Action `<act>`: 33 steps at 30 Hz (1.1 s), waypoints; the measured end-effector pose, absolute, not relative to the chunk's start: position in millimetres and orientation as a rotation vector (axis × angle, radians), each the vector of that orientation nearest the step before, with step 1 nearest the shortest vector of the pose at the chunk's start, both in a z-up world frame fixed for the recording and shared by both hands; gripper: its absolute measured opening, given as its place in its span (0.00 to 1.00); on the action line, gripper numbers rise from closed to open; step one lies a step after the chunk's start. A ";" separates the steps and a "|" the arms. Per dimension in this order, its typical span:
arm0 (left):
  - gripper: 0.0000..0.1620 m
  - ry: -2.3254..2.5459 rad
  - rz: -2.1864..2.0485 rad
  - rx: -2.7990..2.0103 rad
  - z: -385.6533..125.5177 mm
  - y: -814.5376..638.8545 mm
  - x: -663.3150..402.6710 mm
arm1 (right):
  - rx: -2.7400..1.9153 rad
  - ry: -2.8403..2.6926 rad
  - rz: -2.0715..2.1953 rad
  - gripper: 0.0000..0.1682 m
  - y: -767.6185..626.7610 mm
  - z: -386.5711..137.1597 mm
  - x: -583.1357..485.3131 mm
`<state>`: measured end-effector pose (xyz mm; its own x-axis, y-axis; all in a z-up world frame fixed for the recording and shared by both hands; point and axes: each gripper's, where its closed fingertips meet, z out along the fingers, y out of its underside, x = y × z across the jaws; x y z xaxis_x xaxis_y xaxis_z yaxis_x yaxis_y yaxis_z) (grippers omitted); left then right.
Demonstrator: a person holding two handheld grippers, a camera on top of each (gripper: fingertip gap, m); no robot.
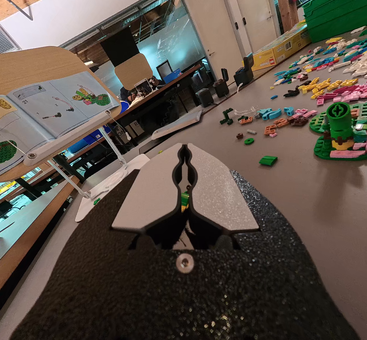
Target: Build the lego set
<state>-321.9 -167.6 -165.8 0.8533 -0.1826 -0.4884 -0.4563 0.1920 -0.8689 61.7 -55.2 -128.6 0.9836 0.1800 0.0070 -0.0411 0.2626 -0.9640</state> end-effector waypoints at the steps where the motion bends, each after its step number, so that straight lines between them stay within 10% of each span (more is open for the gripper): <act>1: 0.00 0.563 0.209 -1.386 -166.2 -167.5 -321.7 | -1.296 -0.124 0.150 0.00 -55.3 -128.5 61.5; 33: 0.00 0.597 0.227 -1.386 -169.1 -166.8 -319.7 | -1.599 -0.301 0.217 0.00 -49.1 -101.5 90.5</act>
<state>-319.7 -166.8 -169.1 0.8327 -0.1905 -0.5199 -0.4880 0.1908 -0.8517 90.5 -49.1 -101.5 0.9453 0.3230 0.0452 0.0595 -0.0344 -0.9976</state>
